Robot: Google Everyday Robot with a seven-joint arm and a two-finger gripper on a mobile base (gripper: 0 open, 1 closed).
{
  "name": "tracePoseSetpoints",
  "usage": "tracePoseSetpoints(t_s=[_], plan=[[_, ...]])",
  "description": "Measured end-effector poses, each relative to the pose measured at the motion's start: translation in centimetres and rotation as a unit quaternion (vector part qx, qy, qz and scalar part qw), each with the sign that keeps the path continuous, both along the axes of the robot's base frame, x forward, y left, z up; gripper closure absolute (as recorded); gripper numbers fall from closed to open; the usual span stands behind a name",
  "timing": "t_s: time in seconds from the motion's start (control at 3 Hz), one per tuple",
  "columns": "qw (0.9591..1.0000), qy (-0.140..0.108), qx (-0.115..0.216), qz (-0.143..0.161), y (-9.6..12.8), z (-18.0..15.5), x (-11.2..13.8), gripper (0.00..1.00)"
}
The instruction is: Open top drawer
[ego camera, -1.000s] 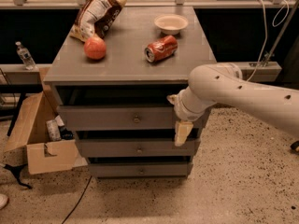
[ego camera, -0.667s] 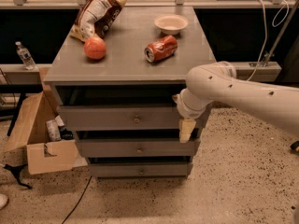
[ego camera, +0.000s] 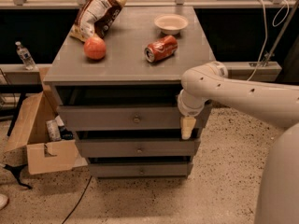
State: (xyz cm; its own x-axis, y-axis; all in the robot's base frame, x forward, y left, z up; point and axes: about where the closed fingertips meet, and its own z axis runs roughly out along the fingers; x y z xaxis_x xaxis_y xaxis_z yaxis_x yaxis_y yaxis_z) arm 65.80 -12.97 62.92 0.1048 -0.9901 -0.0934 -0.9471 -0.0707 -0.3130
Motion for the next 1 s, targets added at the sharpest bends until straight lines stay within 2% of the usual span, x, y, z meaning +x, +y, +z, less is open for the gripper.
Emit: tracePoseSetpoints(t_s=[0.67,1.0], plan=[[0.9993,-0.016,-0.013,-0.032,-1.8,1.2,-2.1,0.49],[0.9989,-0.012,-0.009,-0.044,-2.5,1.5,-3.2,0.72]])
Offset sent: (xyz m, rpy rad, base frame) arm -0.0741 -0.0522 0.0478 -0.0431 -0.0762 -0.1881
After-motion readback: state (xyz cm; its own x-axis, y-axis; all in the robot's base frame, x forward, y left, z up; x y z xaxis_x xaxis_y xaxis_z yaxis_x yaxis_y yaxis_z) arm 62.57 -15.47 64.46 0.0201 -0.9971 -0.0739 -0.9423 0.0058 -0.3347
